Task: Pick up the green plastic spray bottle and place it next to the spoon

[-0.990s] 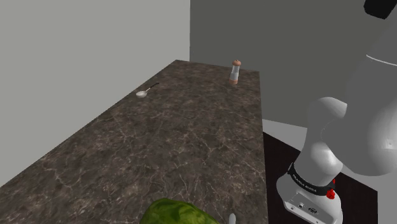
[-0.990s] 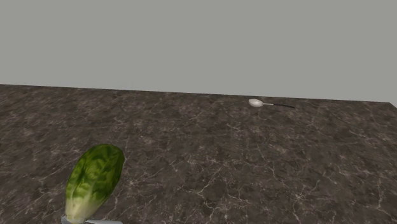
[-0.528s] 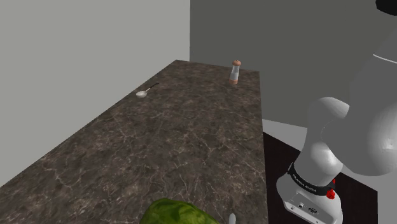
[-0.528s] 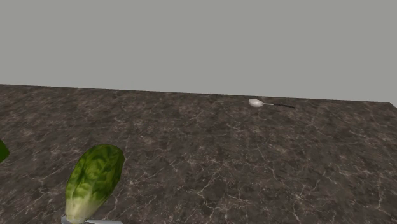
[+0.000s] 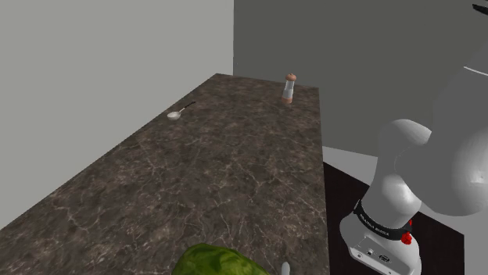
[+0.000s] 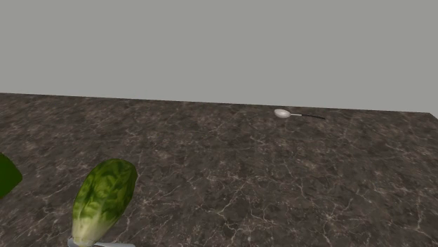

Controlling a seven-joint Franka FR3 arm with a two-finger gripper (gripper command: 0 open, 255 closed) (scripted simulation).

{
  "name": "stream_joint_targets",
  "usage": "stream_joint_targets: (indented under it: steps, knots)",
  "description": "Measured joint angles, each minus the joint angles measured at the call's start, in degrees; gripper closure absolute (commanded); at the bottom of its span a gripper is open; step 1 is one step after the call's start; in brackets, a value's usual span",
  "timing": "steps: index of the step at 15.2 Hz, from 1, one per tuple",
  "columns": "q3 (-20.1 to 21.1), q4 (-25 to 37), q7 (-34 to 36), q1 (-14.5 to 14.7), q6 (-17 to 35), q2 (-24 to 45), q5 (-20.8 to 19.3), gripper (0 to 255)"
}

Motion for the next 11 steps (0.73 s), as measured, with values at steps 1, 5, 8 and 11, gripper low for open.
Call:
stream_joint_targets:
  steps: [1, 5, 8, 11]
  knots:
    - [-0.05, -0.85, -0.08, 0.03, 0.69, -0.23, 0.18, 255]
    - [0.01, -4.17, -0.16, 0.12, 3.85, -0.45, 0.37, 255]
    - [0.09, -6.65, -0.15, 0.24, 6.17, -0.68, 0.58, 255]
    - [0.13, -8.89, -0.21, 0.28, 8.35, -0.77, 0.68, 255]
